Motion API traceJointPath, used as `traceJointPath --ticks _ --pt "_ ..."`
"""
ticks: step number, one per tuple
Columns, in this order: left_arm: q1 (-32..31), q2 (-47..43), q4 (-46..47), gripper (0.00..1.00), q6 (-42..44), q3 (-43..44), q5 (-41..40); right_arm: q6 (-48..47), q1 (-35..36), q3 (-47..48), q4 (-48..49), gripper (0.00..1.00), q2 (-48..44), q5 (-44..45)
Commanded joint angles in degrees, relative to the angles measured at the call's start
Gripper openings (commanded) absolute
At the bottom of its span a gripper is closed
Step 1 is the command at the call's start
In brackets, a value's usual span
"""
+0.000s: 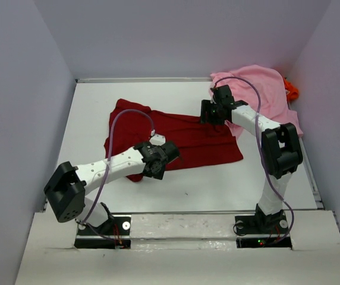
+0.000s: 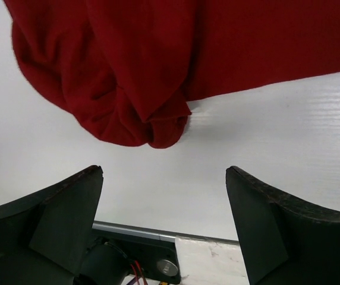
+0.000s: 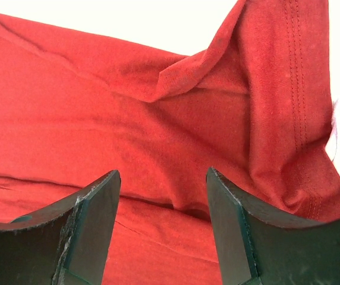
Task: Fold and stack the t-shirts
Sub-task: Fold the tshirt
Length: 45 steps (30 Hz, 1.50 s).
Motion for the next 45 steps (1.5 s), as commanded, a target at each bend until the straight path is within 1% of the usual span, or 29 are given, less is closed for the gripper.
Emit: traceJointPath --ticks 1,5,8,13,21,23,25,26,28,29,30,31,33,34,40,43,45 --pt "-0.3 0.7 -4.0 0.95 -2.6 3.2 -6.8 -0.1 -0.1 1.0 1.2 0.65 -2.1 -0.4" --pt "-0.5 2.9 -5.0 0.93 -3.3 4.3 -10.4 0.0 -0.1 1.0 1.2 0.65 -1.8 -0.7" --pt "-0.4 6.2 -4.5 0.89 -2.1 4.7 -10.8 0.0 -0.1 1.0 1.2 0.65 -1.8 -1.0" --pt "-0.3 12.8 -5.1 0.89 0.6 7.4 -13.0 0.0 -0.1 1.0 1.2 0.65 -2.1 -1.1" --pt "0.7 18.0 -1.9 0.89 2.7 7.9 -13.1 -0.2 -0.1 0.7 1.2 0.65 -2.6 -1.1" --pt "0.8 18.6 -1.9 0.82 2.5 7.8 -13.4 -0.2 -0.1 0.6 1.3 0.65 -2.5 -1.0" --pt "0.8 18.8 -2.7 0.73 2.0 7.9 -13.7 -0.2 -0.1 0.5 1.3 0.65 -2.5 -1.0" --pt "0.7 18.9 -3.1 0.64 1.2 8.2 -14.3 -0.2 -0.1 0.4 1.3 0.65 -2.5 -1.1" --pt "0.8 18.8 -3.7 0.53 0.8 8.4 -14.5 -0.2 -0.1 0.4 1.4 0.65 -2.3 -1.1" --pt "0.8 18.4 -3.7 0.38 1.0 8.4 -14.3 -0.2 -0.1 0.5 1.4 0.65 -2.2 -1.2" --pt "0.8 18.2 -3.9 0.32 0.8 8.4 -14.4 -0.3 -0.1 0.4 1.4 0.65 -2.0 -1.2" --pt "0.8 18.1 -4.4 0.17 0.6 8.5 -14.4 -0.2 -0.1 0.4 1.4 0.64 -1.9 -1.2" --pt "0.7 18.0 -4.7 0.03 0.1 8.7 -14.8 -0.1 -0.1 0.5 1.5 0.64 -1.9 -1.1" --pt "0.8 17.8 -5.1 0.00 -0.2 8.8 -15.0 -0.2 -0.1 0.4 1.5 0.64 -2.0 -1.2" --pt "0.7 17.5 -4.0 0.00 0.2 7.7 -14.3 -0.2 -0.1 0.2 1.6 0.64 -2.5 -1.2" --pt "0.7 16.7 -5.5 0.00 -1.2 8.6 -16.3 -0.2 -0.1 0.1 1.6 0.64 -2.5 -1.3" --pt "0.7 14.3 -7.5 0.00 -3.0 10.6 -19.2 -0.3 -0.1 -0.1 1.6 0.64 -2.5 -1.2"
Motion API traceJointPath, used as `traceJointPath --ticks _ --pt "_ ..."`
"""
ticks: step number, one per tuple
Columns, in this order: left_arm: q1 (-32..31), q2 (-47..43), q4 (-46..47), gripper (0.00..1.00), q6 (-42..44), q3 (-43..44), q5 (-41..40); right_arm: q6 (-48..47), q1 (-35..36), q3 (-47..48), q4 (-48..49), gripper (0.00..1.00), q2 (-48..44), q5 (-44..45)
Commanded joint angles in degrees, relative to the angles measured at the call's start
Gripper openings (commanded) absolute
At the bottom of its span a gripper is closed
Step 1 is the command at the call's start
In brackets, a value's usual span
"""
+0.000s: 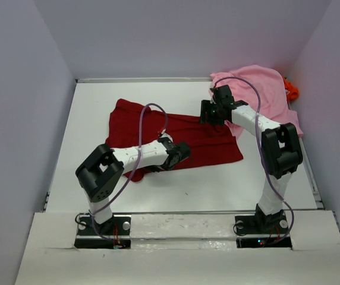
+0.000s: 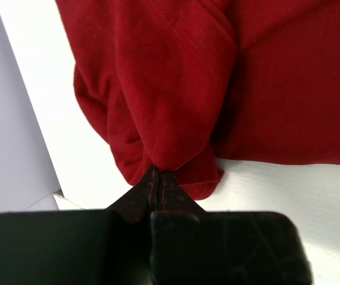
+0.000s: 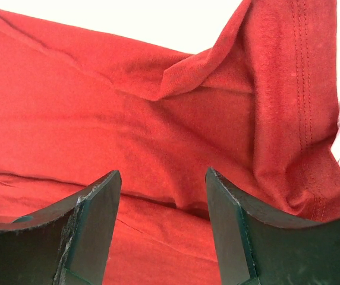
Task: Fold and stack the t-shirts
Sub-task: Fold the tshirt
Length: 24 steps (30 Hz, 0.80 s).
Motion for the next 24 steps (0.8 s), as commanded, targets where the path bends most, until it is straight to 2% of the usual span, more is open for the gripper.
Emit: traceJointPath --ticks 1,5,9,16,24 --pt "0.0 -5.4 -5.1 0.00 -3.8 4.2 -6.6 -0.3 -0.1 0.0 1.7 0.64 -2.4 -0.3" --pt "1.8 -8.1 -8.7 0.00 -4.9 9.3 -11.0 -0.2 -0.1 0.2 1.7 0.64 -2.3 -0.9" --pt "5.6 -9.7 -7.7 0.00 -1.3 10.2 -11.8 -0.3 -0.1 0.0 1.7 0.64 -2.4 -1.1" --pt "12.4 -9.7 -0.9 0.00 8.2 11.1 -10.9 -0.3 -0.1 -0.1 1.7 0.64 -2.4 -1.2" --pt "21.1 -6.3 9.4 0.00 16.5 7.2 -9.0 -0.5 -0.1 -0.3 1.8 0.64 -2.2 -1.4"
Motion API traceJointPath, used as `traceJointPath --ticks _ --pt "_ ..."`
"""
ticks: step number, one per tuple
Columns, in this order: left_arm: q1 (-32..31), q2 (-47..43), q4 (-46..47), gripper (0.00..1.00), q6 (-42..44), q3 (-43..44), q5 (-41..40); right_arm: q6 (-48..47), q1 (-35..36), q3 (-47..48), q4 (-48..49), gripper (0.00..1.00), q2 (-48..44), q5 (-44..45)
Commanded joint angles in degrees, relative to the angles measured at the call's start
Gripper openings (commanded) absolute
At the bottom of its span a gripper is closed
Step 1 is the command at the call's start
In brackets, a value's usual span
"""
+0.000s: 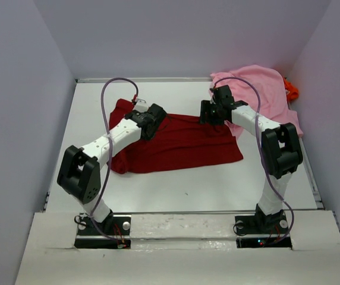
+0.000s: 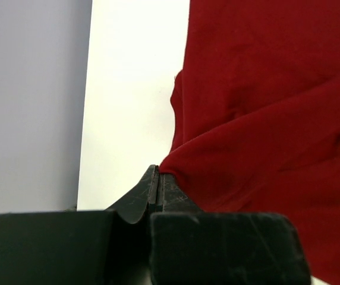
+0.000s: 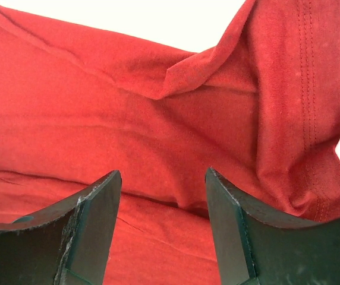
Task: Fold and stack the t-shirts
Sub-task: Fold the tshirt
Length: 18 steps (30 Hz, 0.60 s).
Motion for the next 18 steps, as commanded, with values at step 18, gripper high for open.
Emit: traceJointPath --ticks 18 --pt "17.3 19.6 16.0 0.00 11.7 0.8 6.4 -0.5 -0.1 -0.3 2.4 0.63 -1.0 -3.1"
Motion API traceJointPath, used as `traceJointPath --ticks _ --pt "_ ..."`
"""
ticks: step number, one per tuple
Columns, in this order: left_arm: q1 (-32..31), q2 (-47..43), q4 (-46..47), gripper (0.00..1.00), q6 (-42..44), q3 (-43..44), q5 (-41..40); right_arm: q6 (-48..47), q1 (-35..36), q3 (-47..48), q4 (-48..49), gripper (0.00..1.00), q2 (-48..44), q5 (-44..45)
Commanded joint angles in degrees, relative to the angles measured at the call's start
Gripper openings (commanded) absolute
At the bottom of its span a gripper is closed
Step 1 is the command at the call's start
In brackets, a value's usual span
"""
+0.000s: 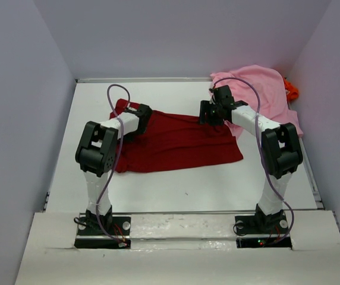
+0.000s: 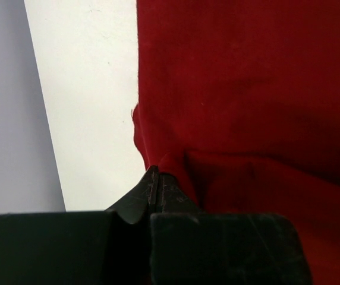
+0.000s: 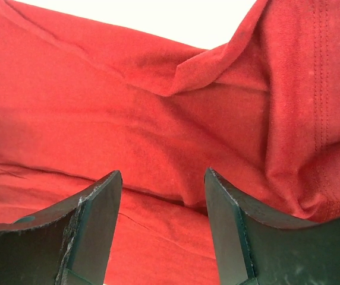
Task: Fold and stack the t-shirts
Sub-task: Fold the tshirt
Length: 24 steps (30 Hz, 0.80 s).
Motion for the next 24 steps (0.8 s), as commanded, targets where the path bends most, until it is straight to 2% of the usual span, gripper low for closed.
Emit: traceJointPath --ticks 1,5,7,8,10,11,14,16,17,24 --pt "4.3 -0.2 2.1 0.00 1.3 1.0 1.2 -0.6 -0.1 -0.2 2.3 0.63 -1.1 -1.5" --pt "6.8 -1.6 3.0 0.01 0.7 0.5 1.0 -0.6 -0.1 -0.3 2.5 0.63 -1.2 -2.4" --pt "6.9 -2.6 3.2 0.13 0.1 0.1 -0.8 -0.6 -0.1 -0.4 2.5 0.63 -1.3 -2.4" --pt "6.8 -4.0 3.4 0.29 -0.1 -0.2 -2.0 -0.6 -0.1 -0.4 2.5 0.63 -1.2 -2.7" --pt "6.6 -5.9 4.0 0.42 -0.3 -1.0 -2.2 -0.6 -0.1 -0.5 2.6 0.63 -1.3 -2.7" --pt "6.5 -8.2 4.4 0.52 -0.2 -1.6 -1.7 -0.7 -0.1 -0.5 2.6 0.63 -1.3 -2.7" --pt "5.6 -13.1 5.6 0.66 0.4 -2.7 -1.3 -0.7 -0.1 -0.4 2.6 0.64 -1.4 -2.7" --pt "4.6 -15.5 6.0 0.68 0.5 -3.1 -1.1 -0.7 -0.1 -0.5 2.5 0.64 -1.4 -2.9" --pt "3.8 -18.0 6.0 0.73 0.7 -3.2 -0.9 -0.6 -0.1 -0.5 2.6 0.64 -1.3 -3.0" --pt "-0.2 -26.6 5.5 0.74 0.4 -8.5 7.9 -0.8 -0.1 0.0 2.6 0.64 -1.2 -3.0"
